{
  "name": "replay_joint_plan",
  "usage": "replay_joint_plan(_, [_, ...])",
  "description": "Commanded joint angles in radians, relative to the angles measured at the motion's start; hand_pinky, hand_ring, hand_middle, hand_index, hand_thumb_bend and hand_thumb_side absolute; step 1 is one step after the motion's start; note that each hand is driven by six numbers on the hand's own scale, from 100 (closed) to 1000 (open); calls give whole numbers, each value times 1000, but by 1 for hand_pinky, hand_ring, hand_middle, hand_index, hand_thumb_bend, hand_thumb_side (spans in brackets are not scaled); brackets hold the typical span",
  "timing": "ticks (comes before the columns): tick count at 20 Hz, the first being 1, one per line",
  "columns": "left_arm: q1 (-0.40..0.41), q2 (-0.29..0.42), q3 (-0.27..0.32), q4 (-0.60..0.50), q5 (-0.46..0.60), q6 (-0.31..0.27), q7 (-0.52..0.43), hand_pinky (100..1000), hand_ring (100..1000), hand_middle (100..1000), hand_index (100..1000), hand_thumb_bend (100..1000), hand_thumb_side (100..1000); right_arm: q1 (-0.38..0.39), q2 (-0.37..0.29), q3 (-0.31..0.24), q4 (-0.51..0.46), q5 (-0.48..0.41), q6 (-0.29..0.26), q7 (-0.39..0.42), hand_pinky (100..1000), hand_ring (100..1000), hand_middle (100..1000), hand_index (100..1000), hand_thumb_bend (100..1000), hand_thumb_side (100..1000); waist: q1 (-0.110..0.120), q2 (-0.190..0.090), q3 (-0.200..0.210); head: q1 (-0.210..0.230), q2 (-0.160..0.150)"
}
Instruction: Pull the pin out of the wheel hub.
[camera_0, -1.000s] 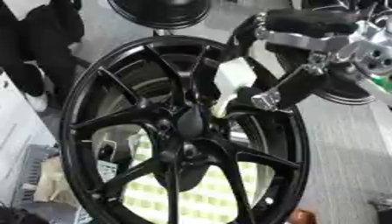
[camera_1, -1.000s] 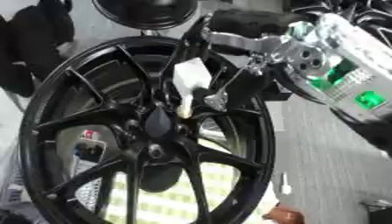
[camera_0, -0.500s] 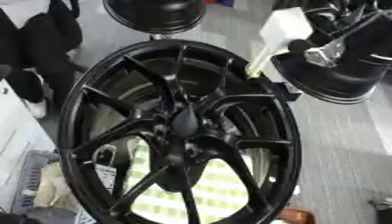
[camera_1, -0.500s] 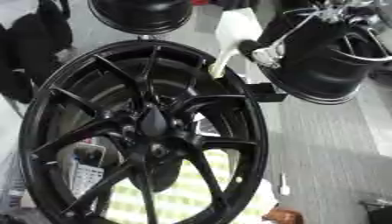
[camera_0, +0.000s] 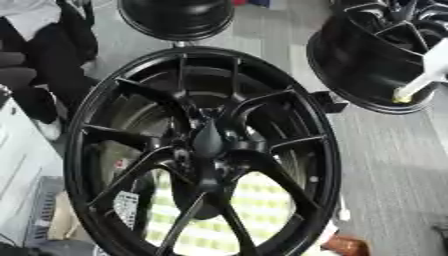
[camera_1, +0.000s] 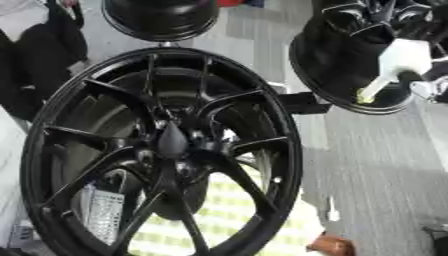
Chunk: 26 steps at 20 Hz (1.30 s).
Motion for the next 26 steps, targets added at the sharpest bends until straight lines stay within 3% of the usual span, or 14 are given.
replay_joint_plan(1, [-1,14,13,-20,-6,-2,7,831,705,707,861,100,746,68,-12,-69,-6,19,26,-67,900,726,411,504,157,100,9,-13,-8,14,-11])
replay_joint_plan(6, [3,10,15,-20,-7,-4,8,831,705,707,861,100,744,190,42,-107,-6,105,87,-120,917,763,486,565,237,100,20,-13,-16,25,-15])
replay_joint_plan(9, [2,7,12,-20,-5,-5,5,831,704,707,861,100,744,227,61,-107,-6,165,155,-110,938,843,703,732,334,100,27,-14,-16,28,-20])
replay_joint_plan(12, [3,4,12,-20,-5,-4,3,832,704,707,862,100,744,244,75,-106,-6,221,217,-65,948,909,802,804,256,100,31,-14,-15,28,-20])
replay_joint_plan(13, [4,4,13,-20,-5,-5,4,832,704,707,862,100,745,245,80,-110,-6,232,229,-54,948,927,825,828,199,224,32,-13,-16,28,-19])
replay_joint_plan(20, [4,3,11,-20,-5,-4,2,833,704,707,862,100,745,249,109,-135,-6,230,252,-74,937,930,828,836,115,253,31,-14,-17,26,-15])
replay_joint_plan(26, [4,3,11,-20,-4,-5,0,834,704,707,862,100,744,240,140,-144,-6,178,235,-164,901,898,777,818,100,271,31,-16,-16,24,-14])
